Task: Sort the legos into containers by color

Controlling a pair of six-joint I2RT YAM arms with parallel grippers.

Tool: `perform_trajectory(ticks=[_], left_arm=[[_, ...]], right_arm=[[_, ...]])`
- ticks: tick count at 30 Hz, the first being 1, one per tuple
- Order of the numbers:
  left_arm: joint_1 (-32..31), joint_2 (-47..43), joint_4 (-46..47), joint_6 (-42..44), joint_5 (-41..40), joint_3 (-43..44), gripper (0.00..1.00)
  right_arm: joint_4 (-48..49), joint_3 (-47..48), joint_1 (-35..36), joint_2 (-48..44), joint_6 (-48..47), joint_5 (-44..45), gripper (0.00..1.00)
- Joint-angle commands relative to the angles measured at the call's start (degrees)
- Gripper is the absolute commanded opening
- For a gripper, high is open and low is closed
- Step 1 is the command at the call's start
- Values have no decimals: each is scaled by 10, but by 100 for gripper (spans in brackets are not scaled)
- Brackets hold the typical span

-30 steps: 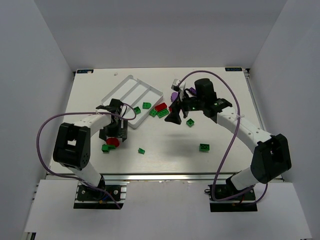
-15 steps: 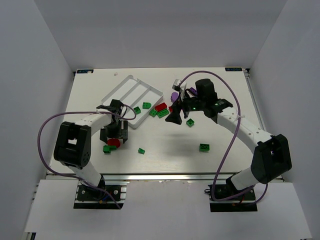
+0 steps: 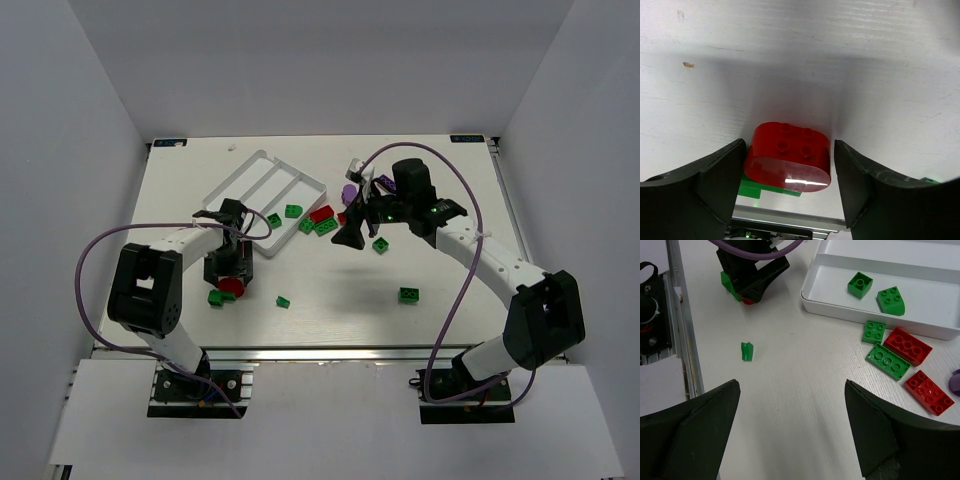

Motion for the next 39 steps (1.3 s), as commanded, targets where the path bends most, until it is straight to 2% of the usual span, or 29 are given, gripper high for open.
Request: perform_trajectory(ticks=[1,4,6,7,9,24,28,33,34,36,39], left_arm=[[1,-12,-1,-7,8,-1,79],[1,-14,0,-9,10,-1,79],[1,-14,-1,-9,10,0,85],[1,-14,-4,-8,10,1,92],[1,-14,-7,-4,10,4,94],[-3,29,-36,8,10,24,93],[-3,47,-34,10,4,35,89],[-3,47,-32,9,-3,42,78],[-3,45,-30,7,-3,44,70],[-3,40,-29,3,-3,46,67],[-4,23,-28,-6,4,60,55]], right_arm=[[18,-7,-3,-22,8,-3,89],[20,-9,-4,-23,8,-2,89],[18,-10,-4,-24,9,-3,89],[20,-12,-4,-25,10,-3,89],[20,-13,-4,-26,11,-4,89],[28,-13,-8,-27,23,-8,89],[30,-16,-9,-28,25,-9,89],[30,-22,-12,-31,23,-9,89],[29,-24,-12,-33,23,-10,89],[28,-24,-12,-34,21,-10,89],[25,-27,-12,-35,17,-12,89]])
